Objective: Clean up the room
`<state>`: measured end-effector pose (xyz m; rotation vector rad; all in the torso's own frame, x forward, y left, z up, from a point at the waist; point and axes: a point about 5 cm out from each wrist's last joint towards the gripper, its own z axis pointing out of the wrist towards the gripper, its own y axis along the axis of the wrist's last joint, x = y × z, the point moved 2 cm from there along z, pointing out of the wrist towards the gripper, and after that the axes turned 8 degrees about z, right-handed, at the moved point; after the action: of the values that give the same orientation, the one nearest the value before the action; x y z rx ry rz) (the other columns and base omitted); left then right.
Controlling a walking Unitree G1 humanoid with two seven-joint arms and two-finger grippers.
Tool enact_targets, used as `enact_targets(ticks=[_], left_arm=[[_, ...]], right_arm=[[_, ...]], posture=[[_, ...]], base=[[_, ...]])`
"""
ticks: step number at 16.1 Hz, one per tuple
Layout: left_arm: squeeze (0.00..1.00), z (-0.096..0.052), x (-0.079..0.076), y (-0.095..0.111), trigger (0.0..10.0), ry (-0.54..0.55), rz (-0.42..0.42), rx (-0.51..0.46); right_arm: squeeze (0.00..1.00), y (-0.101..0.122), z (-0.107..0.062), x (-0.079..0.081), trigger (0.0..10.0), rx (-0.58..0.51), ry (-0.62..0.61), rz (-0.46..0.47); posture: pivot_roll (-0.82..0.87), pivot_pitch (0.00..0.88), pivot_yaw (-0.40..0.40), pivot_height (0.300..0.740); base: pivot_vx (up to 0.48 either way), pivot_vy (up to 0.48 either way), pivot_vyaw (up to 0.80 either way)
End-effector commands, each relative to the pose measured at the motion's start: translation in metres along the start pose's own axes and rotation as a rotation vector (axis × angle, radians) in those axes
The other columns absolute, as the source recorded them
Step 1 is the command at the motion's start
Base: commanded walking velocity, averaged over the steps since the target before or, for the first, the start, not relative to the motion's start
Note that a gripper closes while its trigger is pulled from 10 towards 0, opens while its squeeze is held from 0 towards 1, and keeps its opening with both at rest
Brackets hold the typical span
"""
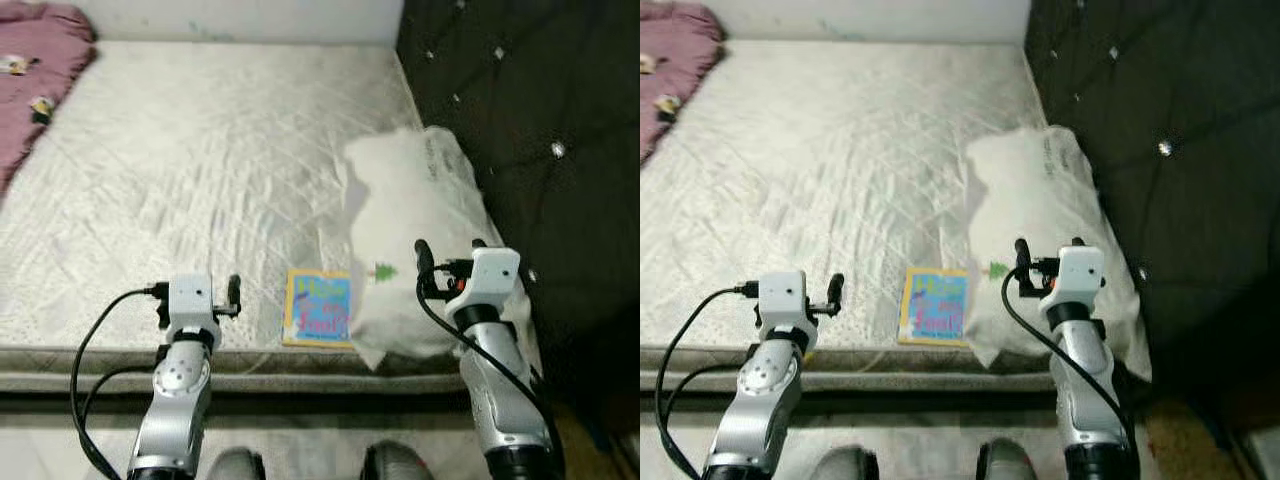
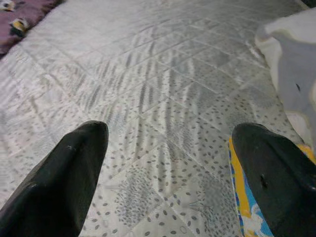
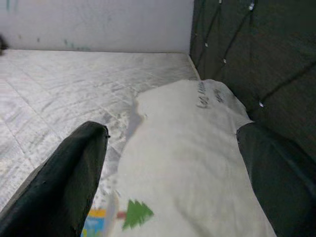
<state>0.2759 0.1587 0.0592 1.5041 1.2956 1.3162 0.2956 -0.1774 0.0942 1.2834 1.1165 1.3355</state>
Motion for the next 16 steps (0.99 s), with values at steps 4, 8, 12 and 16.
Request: enact_targets(ticks=[4,8,12,16], left_arm=[[0.0,-0.001,-0.002,0.0,10.0,-0.045,0.001,-0.017],[0.0,-0.007,-0.003,0.011,10.0,-0.071,0.104,-0.129],[0.0,-0.019,-0.007,0.022,10.0,-0.109,0.186,-0.257],[0.0,-0.019,-0.011,0.024,10.0,-0.11,0.127,-0.263]], right_arm=[[0.0,-0.003,-0.006,-0.013,10.0,0.009,-0.047,-0.01],[0.0,-0.012,-0.024,-0.024,10.0,0.048,-0.038,-0.019],[0.0,-0.033,-0.045,-0.036,10.0,0.129,-0.058,-0.092],[0.0,-0.033,-0.042,-0.036,10.0,0.1,-0.105,-0.101]], posture=[[0.0,0.0,0.012,0.74],[0.0,0.0,0.013,0.74],[0.01,0.0,0.008,0.74],[0.01,0.0,0.004,0.74]], base=[[0.0,0.0,0.0],[0.0,0.0,0.0],[0.0,0.0,0.0],[0.0,0.0,0.0]])
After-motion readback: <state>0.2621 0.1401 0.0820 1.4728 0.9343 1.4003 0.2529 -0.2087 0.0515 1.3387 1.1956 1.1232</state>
